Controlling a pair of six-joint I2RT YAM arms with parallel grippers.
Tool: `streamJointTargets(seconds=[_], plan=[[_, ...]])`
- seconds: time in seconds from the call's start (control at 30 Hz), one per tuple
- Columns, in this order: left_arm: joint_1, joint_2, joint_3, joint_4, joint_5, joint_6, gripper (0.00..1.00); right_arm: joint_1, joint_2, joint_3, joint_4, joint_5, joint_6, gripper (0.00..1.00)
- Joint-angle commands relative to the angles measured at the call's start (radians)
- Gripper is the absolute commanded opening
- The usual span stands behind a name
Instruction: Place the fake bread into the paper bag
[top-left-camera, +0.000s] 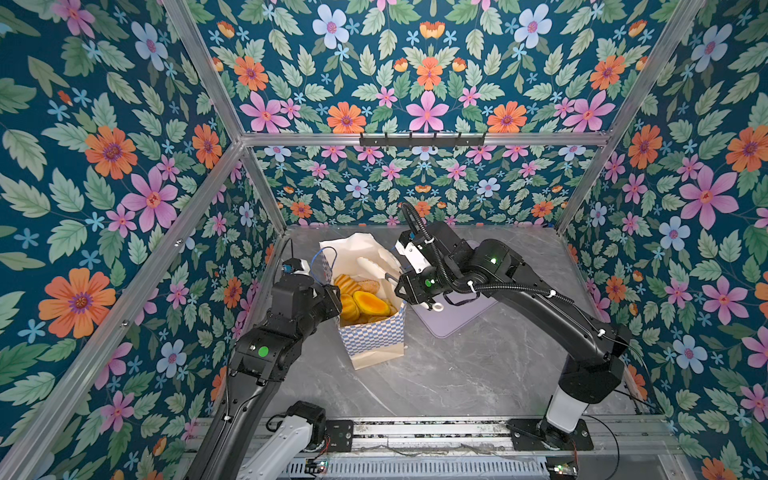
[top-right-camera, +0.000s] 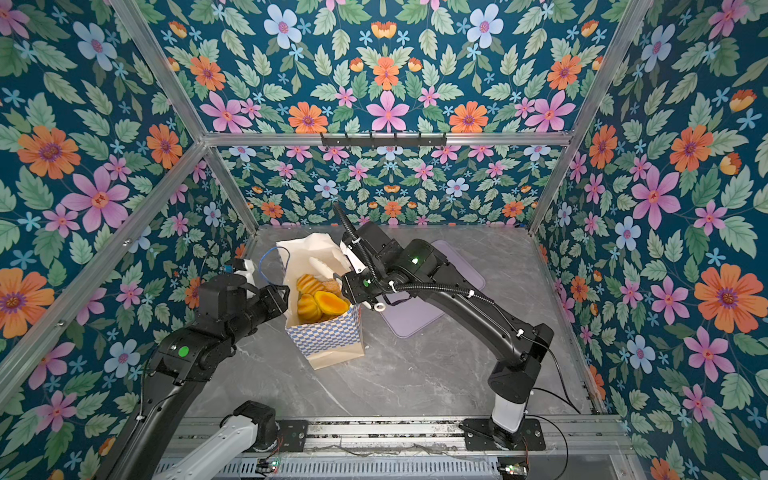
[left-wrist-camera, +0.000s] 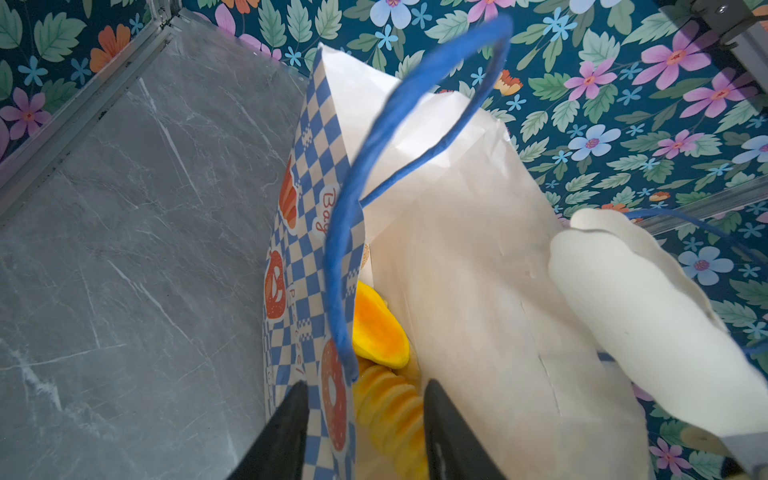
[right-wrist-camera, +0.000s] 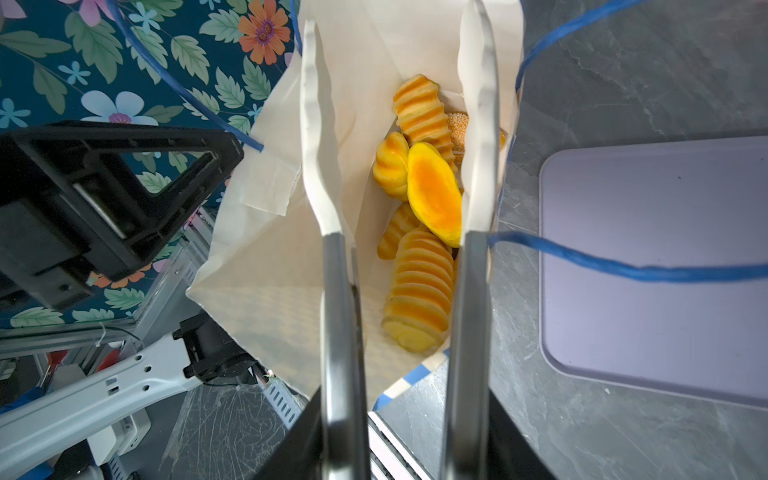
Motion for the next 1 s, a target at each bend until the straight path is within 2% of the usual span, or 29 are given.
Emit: streamJointTargets(seconds=[0.0,0.2,0.3,0.43,0.6,0.77,0.97], plan=[[0.001,0.015,0.043,-0.021,-0.011,0.032,0.59,0.002,-0.018,0.015,0.028,0.011,-0.026,0.47],[0.001,0.057,0.173,-0.065,-0.026,0.09,0.81,-0.005,-0.053,0.045,0.012,0.072,-0.067,0.46],[0.001,0.092,0.268,-0.076,-0.057,0.138,0.87,-0.023,-0.079,0.048,0.005,0.097,-0.085,0.45],[0.001,0.151,0.396,-0.124,-0.102,0.205,0.9,-0.079,-0.146,0.03,0.004,0.098,-0.093,0.43],[0.001,0.217,0.504,-0.1,-0.182,0.259,0.93,-0.204,-0.246,-0.074,0.041,0.068,-0.081,0.43],[0.001,0.257,0.543,-0.027,-0.24,0.291,1.0,-0.35,-0.349,-0.217,0.086,0.021,-0.054,0.43],[0.001,0.291,0.558,0.066,-0.323,0.342,1.0,-0.59,-0.466,-0.444,0.19,-0.064,0.006,0.45]])
